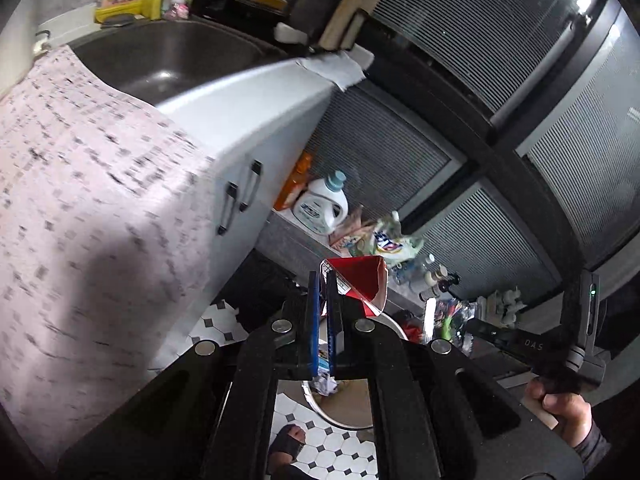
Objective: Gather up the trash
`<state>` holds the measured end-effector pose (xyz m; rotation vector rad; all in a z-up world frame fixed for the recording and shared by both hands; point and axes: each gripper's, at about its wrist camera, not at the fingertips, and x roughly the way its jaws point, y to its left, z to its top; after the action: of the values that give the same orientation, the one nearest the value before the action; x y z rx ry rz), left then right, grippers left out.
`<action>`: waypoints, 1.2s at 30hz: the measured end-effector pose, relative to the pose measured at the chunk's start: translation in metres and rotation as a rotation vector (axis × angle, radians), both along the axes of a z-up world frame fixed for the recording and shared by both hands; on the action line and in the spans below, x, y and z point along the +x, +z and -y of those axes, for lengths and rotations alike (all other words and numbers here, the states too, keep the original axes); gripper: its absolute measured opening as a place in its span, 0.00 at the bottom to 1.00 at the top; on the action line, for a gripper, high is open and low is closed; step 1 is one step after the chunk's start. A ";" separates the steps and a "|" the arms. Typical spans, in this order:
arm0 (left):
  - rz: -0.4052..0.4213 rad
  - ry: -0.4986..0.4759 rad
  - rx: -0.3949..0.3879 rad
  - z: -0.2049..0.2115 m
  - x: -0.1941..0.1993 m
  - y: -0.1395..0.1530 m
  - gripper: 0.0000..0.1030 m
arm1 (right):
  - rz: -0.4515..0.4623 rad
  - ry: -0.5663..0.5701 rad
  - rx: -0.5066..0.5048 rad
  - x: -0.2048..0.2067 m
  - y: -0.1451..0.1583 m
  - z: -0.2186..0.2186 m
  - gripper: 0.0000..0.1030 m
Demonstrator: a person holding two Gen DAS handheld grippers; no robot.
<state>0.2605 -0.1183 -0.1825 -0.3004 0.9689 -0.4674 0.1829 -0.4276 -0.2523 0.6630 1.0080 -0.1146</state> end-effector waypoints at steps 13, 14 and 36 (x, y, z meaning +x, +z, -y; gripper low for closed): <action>-0.052 -0.055 0.047 0.077 -0.013 -0.024 0.04 | -0.049 -0.004 0.040 -0.027 -0.040 0.061 0.63; -0.055 -0.063 0.052 0.083 -0.013 -0.026 0.04 | -0.049 0.000 0.035 -0.031 -0.040 0.065 0.63; -0.115 -0.079 0.055 0.159 -0.031 -0.039 0.67 | 0.031 0.060 -0.035 -0.083 -0.010 0.127 0.66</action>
<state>0.2299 -0.2775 -0.2216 -0.2420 1.1068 -0.4989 0.1003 -0.5550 -0.2620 0.6005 0.9937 -0.0687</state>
